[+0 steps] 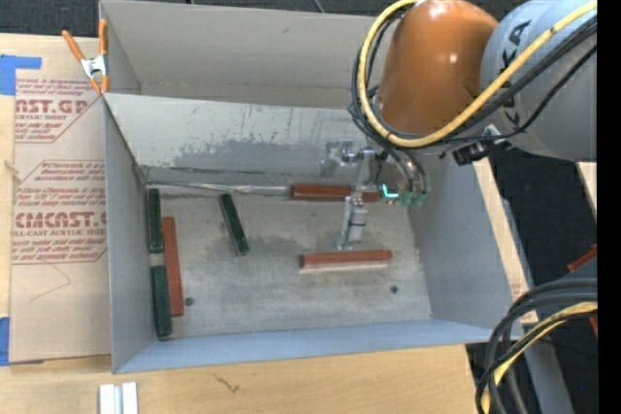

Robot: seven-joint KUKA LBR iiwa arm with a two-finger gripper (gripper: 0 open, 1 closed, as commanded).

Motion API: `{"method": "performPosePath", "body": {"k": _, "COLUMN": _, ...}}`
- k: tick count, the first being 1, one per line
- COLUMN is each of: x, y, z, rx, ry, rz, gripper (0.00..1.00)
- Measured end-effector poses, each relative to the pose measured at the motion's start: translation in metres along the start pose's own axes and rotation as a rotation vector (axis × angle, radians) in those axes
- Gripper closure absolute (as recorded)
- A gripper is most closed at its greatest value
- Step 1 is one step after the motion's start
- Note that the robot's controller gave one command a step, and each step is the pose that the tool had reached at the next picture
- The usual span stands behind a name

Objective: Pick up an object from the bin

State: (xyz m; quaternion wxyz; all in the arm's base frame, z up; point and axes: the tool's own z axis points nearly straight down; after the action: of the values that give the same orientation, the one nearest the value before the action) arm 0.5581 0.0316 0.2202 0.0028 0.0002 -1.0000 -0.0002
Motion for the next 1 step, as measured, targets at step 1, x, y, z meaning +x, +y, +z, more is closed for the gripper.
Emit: {"method": "performPosePath", "body": {"k": 1, "x": -0.0016, "y": -0.0001, "z": -0.0039, "rx": 0.0, "ry": -0.008, "rz": 0.0, "gripper": 0.0}}
